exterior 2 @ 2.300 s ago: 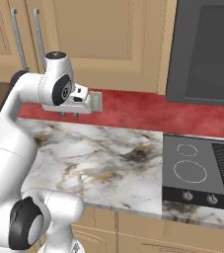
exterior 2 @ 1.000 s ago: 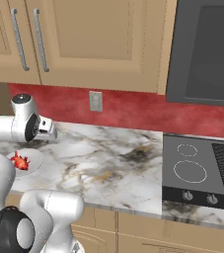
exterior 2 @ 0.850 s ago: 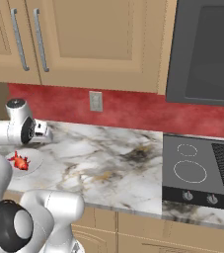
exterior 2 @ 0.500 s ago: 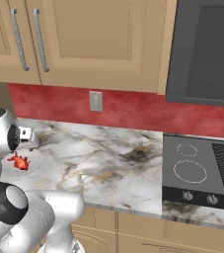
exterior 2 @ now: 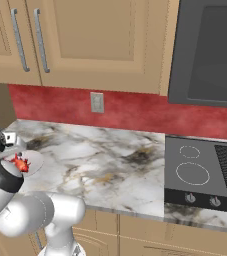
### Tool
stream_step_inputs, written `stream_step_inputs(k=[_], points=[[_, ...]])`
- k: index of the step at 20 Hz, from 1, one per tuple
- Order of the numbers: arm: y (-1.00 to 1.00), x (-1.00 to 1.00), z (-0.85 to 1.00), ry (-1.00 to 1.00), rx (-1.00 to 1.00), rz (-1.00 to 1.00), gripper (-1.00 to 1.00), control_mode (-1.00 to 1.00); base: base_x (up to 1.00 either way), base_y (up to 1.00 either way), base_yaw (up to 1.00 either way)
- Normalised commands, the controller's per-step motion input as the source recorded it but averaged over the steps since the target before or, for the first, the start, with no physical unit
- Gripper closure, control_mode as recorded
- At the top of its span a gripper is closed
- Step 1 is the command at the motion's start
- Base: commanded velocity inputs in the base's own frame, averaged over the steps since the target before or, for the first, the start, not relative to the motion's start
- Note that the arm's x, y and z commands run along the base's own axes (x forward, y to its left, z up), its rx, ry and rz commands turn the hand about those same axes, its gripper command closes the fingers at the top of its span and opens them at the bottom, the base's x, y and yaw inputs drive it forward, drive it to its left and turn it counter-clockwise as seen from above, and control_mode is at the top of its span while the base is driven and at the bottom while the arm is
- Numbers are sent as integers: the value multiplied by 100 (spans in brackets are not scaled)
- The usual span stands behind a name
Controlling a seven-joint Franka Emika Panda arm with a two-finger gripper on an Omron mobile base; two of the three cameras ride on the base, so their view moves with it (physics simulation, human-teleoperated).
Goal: Place the fish on the top rack of the oven, and slide the tray back inside. Close the oven door.
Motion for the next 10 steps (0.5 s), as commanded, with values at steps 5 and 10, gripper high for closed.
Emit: stream_step_inputs(k=[5, 10], points=[[0, 0, -2, -1, 0, 0, -100, -100, 0, 0, 0], [0, 0, -31, -4, 0, 2, -100, -100, 0, 0, 0]])
